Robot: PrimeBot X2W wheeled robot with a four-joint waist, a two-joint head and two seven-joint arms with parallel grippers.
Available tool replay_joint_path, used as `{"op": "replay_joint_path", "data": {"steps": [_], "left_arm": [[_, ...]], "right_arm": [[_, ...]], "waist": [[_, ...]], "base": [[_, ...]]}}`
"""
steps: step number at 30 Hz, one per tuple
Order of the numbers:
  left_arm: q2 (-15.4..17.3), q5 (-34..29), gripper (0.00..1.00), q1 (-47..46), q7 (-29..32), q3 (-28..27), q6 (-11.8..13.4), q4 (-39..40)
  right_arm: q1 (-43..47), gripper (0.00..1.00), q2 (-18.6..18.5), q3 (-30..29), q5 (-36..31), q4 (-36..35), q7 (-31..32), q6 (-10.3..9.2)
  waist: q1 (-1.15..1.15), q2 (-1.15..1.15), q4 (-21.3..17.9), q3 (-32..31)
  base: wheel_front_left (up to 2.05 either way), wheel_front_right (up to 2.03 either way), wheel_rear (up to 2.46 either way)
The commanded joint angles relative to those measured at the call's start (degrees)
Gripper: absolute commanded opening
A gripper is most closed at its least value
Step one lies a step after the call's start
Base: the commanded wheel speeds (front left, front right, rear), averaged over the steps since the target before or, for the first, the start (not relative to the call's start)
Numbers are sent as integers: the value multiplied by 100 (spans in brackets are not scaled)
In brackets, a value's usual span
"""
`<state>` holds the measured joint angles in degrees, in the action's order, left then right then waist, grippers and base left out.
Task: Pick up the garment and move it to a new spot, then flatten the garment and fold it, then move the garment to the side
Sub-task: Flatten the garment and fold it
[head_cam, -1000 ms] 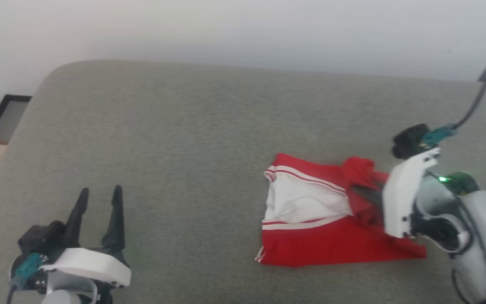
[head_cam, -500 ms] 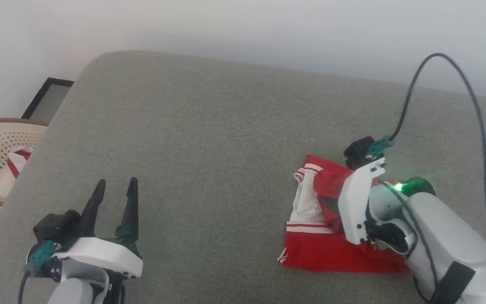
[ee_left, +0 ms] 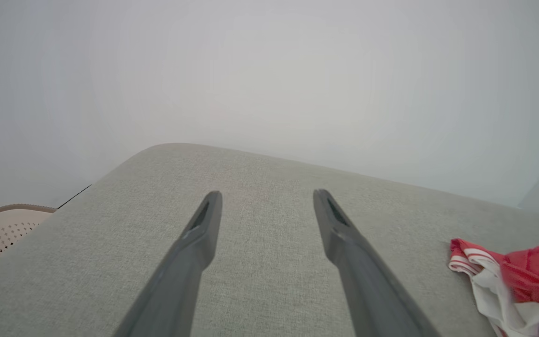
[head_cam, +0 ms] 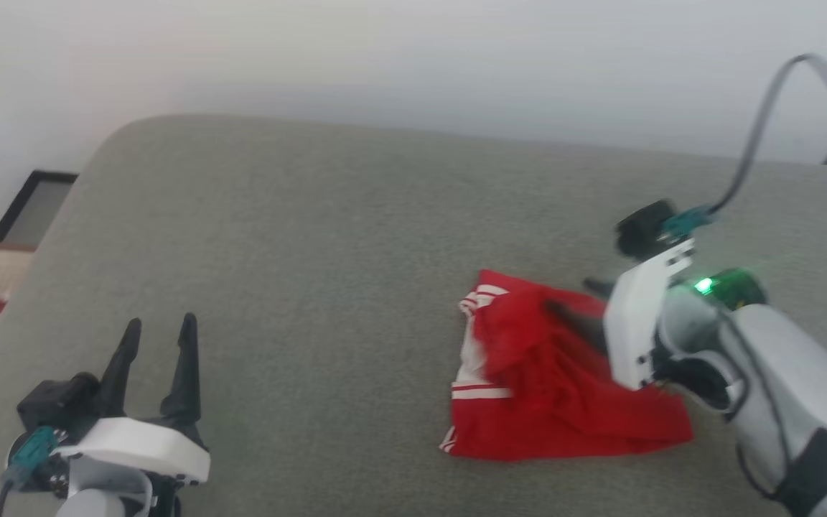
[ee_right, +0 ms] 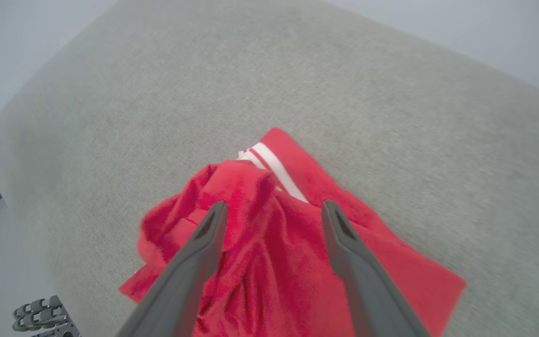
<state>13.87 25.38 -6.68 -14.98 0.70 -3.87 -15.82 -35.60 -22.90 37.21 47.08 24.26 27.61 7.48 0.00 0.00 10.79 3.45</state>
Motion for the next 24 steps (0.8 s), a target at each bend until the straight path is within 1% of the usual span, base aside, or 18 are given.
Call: {"op": "replay_joint_path", "data": {"steps": [1, 6, 11, 15, 21, 24], "left_arm": [[8, -13, 100, 67, -25, -41, -23, 41], [61, -41, 100, 245, -25, -171, -39, 128], [96, -93, 100, 417, -25, -224, -35, 203], [102, -136, 100, 546, -25, -261, -19, 263], [124, -162, 100, 716, -25, -369, -2, 341], [130, -162, 100, 825, -25, -433, 4, 362]], "right_arm": [[5, 100, -60, -38, 23, -49, -94, 1], [268, 100, -380, -360, -142, -285, -717, 2], [665, 100, -558, -811, -243, -380, -1363, 1], [1000, 100, -674, -1159, -455, -405, -1924, 1], [1570, 100, -719, -1648, -843, -476, -2735, 2], [1869, 100, -652, -1898, -996, -475, -3077, 2]], "waist": [[0, 0, -139, -80], [0, 0, -425, -206], [0, 0, -681, -322], [0, 0, -861, -409], [0, 0, -1082, -487], [0, 0, -1189, -505]], "base": [[0, 0, 0], [0, 0, 0], [0, 0, 0], [0, 0, 0], [0, 0, 0], [0, 0, 0]]}}
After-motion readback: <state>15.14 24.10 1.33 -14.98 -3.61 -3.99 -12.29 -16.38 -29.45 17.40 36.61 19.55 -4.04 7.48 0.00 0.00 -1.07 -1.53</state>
